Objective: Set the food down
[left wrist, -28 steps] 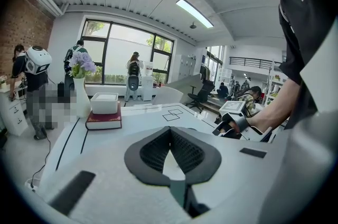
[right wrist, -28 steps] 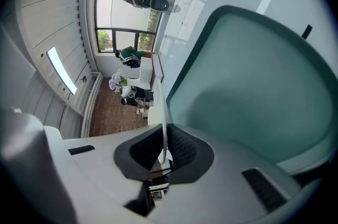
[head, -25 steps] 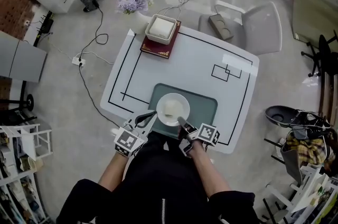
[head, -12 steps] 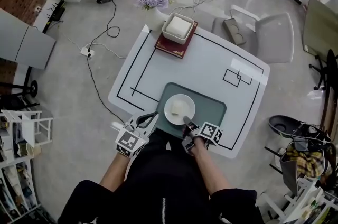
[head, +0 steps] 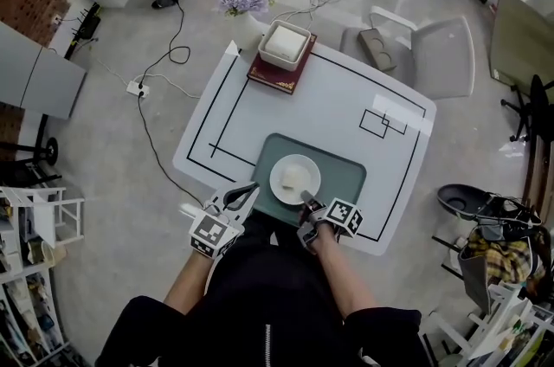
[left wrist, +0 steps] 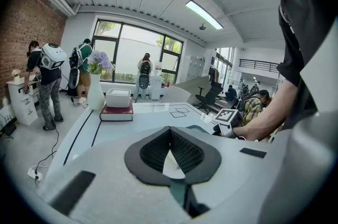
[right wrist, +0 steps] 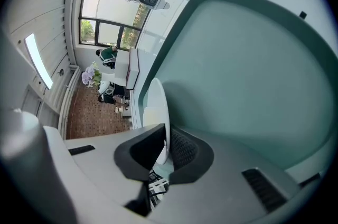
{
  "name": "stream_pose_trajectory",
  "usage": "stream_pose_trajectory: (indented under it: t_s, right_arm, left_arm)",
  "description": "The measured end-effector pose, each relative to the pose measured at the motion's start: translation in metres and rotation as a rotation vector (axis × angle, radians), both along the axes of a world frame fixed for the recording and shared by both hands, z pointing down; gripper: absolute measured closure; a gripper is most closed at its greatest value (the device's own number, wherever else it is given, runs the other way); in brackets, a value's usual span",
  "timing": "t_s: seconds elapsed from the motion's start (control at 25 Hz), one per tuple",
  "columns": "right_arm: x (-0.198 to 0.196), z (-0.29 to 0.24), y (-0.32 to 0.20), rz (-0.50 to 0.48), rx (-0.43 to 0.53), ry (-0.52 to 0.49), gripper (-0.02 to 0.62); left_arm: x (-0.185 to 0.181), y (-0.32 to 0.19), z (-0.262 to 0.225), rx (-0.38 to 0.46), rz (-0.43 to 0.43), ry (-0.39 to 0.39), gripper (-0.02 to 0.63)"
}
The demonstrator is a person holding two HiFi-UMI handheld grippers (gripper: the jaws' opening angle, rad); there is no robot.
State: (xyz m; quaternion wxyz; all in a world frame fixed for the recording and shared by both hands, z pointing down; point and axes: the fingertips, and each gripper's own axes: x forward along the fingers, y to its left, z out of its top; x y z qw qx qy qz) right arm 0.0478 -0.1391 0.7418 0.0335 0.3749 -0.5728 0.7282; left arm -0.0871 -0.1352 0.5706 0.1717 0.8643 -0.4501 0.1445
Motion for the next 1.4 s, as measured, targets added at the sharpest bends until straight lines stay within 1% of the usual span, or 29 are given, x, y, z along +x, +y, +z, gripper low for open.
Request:
stream_pose_trajectory:
  t_s: [0.12, 0.44, 0.6, 0.76, 1.0, 1.16, 1.4]
  right_arm:
    - [0.003, -0.001, 0.000, -0.012, 0.006, 0.022, 0.574]
    - [0.019, 0.003, 0.001, -0.035, 0.020, 0.128, 0.574]
    - [0.032, 0.004, 0.000, -0.052, 0.039, 0.209, 0.560]
    - [0.042, 0.008, 0.001, -0.065, 0.037, 0.263, 0.526]
    - [0.057, 0.012, 0.003, -0.051, 0.025, 0.327, 0.520]
    - [0.067, 0.011, 0.002, -0.055, 0.034, 0.395, 0.517]
    - [0.076, 0.007, 0.000, -0.013, 0.028, 0.401, 0.517]
  left_arm:
    - [0.006, -0.003, -0.002, 0.002, 0.014, 0.001, 0.600]
    - [0.016, -0.006, -0.001, -0.001, 0.046, 0.010, 0.600]
    - [0.023, -0.008, -0.002, 0.000, 0.070, 0.016, 0.600]
    - [0.030, -0.010, 0.000, 0.002, 0.090, 0.022, 0.600]
    - [0.038, -0.017, -0.002, 0.004, 0.123, 0.026, 0.600]
    - [0.042, -0.020, -0.003, 0.007, 0.146, 0.029, 0.600]
    - [0.051, -0.026, -0.004, 0.024, 0.192, 0.029, 0.601]
